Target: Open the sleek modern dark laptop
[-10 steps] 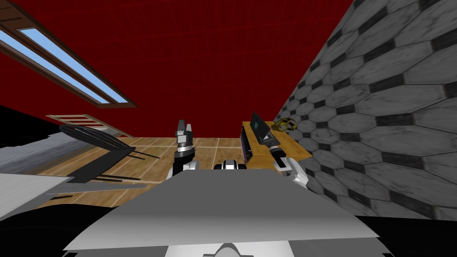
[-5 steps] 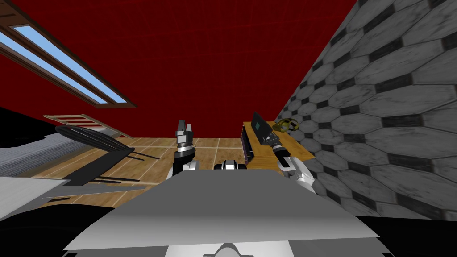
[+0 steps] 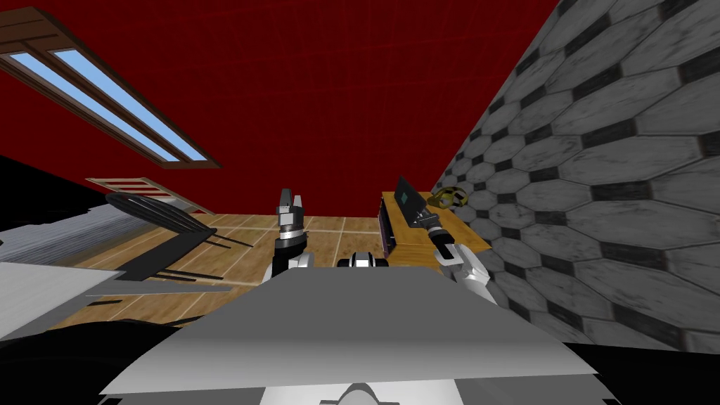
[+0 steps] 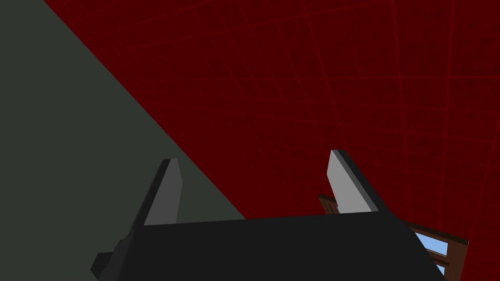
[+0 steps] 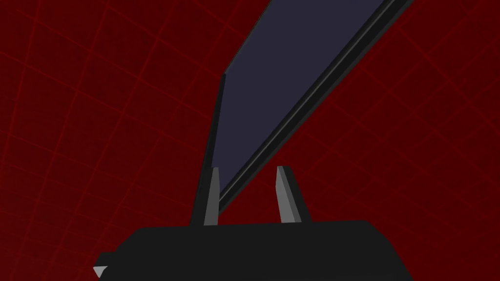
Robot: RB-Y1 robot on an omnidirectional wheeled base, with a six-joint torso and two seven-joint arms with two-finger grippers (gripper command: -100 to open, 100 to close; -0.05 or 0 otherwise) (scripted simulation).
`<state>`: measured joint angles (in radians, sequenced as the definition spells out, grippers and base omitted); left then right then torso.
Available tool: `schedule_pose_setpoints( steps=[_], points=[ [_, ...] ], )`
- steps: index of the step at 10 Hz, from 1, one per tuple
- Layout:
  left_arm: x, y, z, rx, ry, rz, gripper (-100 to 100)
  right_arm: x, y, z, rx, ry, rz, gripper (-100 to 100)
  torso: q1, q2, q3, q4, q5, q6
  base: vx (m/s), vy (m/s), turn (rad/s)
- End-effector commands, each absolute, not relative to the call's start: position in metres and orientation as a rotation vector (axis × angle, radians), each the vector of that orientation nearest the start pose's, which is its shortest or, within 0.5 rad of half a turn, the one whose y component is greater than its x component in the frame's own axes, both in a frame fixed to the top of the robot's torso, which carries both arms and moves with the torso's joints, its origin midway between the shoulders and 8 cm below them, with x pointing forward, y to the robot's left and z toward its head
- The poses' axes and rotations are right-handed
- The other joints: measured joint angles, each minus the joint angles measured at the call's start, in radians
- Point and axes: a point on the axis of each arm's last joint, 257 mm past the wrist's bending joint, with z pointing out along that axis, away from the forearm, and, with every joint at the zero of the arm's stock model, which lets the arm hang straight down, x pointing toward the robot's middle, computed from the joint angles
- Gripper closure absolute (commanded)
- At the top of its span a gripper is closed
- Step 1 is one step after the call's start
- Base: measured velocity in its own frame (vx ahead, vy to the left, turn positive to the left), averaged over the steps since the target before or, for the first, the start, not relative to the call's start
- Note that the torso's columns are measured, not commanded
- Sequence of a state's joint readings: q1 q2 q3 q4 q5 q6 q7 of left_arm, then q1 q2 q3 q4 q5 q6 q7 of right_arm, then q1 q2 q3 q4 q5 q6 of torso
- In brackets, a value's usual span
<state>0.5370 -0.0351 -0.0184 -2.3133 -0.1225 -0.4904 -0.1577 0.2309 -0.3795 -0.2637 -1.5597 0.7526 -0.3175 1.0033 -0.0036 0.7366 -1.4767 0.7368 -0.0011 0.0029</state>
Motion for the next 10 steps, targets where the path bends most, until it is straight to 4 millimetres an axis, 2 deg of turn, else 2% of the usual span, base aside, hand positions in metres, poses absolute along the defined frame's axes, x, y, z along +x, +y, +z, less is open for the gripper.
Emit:
schedule_pose_setpoints(
  steps=[1,4,5,6,10],
  points=[
    [0.339,0.266,0.025,-0.553,0.698,-1.079,0,0.463,-0.438,-0.235,-0.348,1.551,-0.426,100,0.000,-0.001,0.000,-0.001,0.000,0.000,-0.049,-0.086,0.026],
    [0.339,0.266,0.025,-0.553,0.698,-1.079,0,0.472,-0.441,-0.237,-0.249,1.567,-0.342,100,-0.004,-0.004,-0.002,-0.002,-0.002,-0.001,-0.045,-0.081,0.032],
    [0.339,0.266,0.025,-0.553,0.698,-1.079,0,0.471,-0.437,-0.234,-0.277,1.554,-0.354,100,-0.003,-0.004,-0.002,-0.002,-0.002,-0.001,-0.026,-0.025,0.018],
    [0.339,0.266,0.025,-0.554,0.698,-1.079,0,0.473,-0.432,-0.243,-0.205,1.564,-0.284,100,0.002,-0.003,-0.002,-0.001,0.000,-0.001,-0.015,-0.069,-0.008],
    [0.339,0.266,0.025,-0.553,0.698,-1.079,0,0.476,-0.420,-0.262,-0.074,1.578,-0.158,100,-0.005,-0.005,-0.002,-0.005,-0.004,0.000,-0.009,-0.115,0.000]
  ],
)
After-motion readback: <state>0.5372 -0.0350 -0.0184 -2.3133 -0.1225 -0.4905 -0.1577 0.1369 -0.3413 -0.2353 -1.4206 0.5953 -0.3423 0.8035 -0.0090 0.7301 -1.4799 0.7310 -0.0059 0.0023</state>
